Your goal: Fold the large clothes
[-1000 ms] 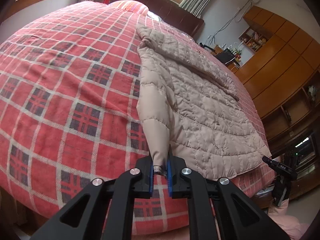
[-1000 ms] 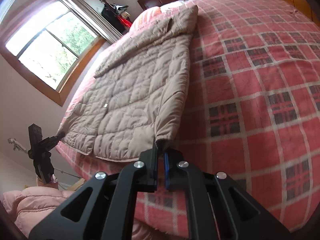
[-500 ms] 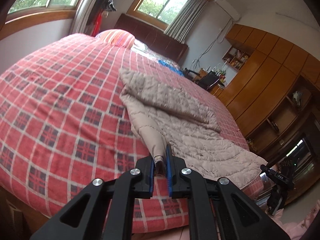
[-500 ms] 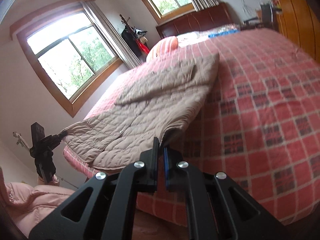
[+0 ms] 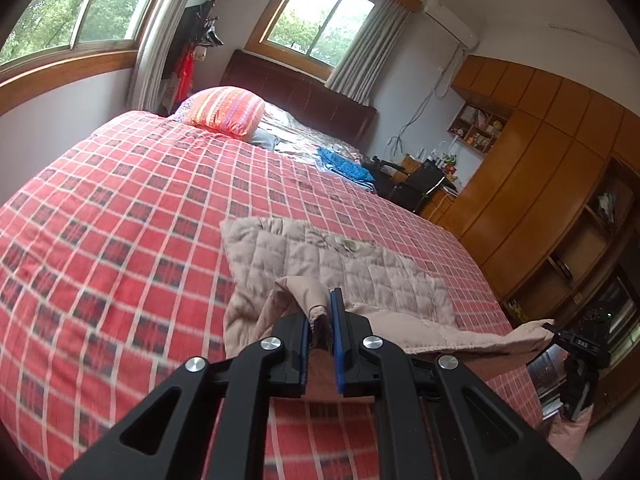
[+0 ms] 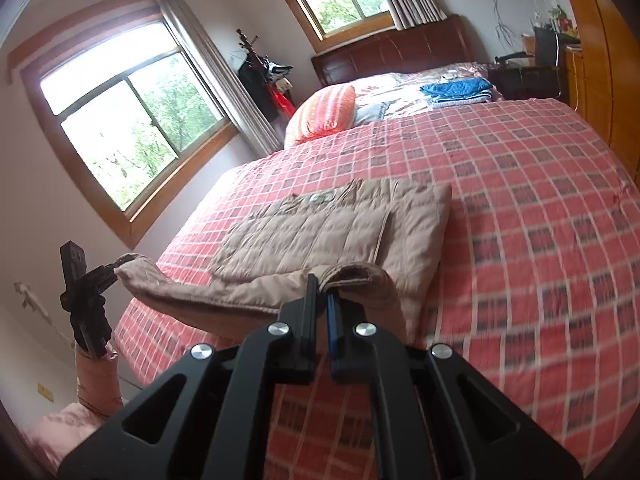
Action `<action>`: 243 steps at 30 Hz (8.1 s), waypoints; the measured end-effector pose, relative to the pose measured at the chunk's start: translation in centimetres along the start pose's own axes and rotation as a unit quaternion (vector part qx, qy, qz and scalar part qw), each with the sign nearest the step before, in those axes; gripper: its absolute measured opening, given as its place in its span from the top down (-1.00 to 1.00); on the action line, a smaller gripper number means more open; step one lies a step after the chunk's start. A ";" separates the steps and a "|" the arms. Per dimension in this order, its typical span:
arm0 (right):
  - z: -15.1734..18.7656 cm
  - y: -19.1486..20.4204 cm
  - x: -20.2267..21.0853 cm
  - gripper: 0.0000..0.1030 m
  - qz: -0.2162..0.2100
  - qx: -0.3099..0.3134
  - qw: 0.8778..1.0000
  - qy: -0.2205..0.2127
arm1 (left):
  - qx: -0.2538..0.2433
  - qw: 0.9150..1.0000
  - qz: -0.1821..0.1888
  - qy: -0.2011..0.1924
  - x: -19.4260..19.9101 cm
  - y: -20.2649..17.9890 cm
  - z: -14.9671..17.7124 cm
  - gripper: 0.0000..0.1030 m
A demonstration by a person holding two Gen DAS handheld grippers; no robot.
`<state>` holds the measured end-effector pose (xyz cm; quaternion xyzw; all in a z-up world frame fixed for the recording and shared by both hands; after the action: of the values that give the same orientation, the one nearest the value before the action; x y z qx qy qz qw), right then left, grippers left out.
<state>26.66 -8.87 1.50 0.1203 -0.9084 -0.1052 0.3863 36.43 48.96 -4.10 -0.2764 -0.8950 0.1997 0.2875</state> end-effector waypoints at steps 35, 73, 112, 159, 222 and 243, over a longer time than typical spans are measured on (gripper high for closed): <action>-8.8 -8.5 -30.4 0.93 0.069 -0.115 0.970 0.203 | 0.127 0.978 -0.108 0.128 -25.5 18.1 -4.6 0.74; 3.3 -4.9 -18.7 -0.02 0.029 -0.053 0.981 0.185 | 0.085 0.987 -0.037 0.133 -13.6 11.6 4.5 0.05; 3.3 -0.5 -17.3 0.62 0.190 0.028 0.961 0.197 | 0.047 0.980 -0.103 0.167 -12.1 9.6 4.6 -0.15; 6.8 -0.1 -24.5 0.85 0.183 0.038 0.941 0.283 | 0.131 0.972 -0.001 0.197 -19.2 12.3 5.9 0.53; 6.8 -1.8 -23.1 1.00 0.118 0.001 0.954 0.277 | 0.011 0.961 0.021 0.274 -34.8 -11.9 10.7 0.65; 7.0 -2.2 -24.2 1.00 0.106 -0.007 0.954 0.280 | 0.024 0.954 0.161 0.250 -29.0 -17.3 6.7 0.14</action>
<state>38.11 -2.96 -20.26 0.0453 -0.7705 -0.0325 0.6350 45.43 16.72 -11.96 -0.4512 -0.7330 0.1894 0.4725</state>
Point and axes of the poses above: each gripper's, at about its wrist camera, not at the fingertips, and x roughly against the way its jaws point, y to its left, z to its underside, the point moved 10 cm from there along -x, roughly the way its jaws point, and after that the axes turned 14 degrees about z, right-handed, at the moved point
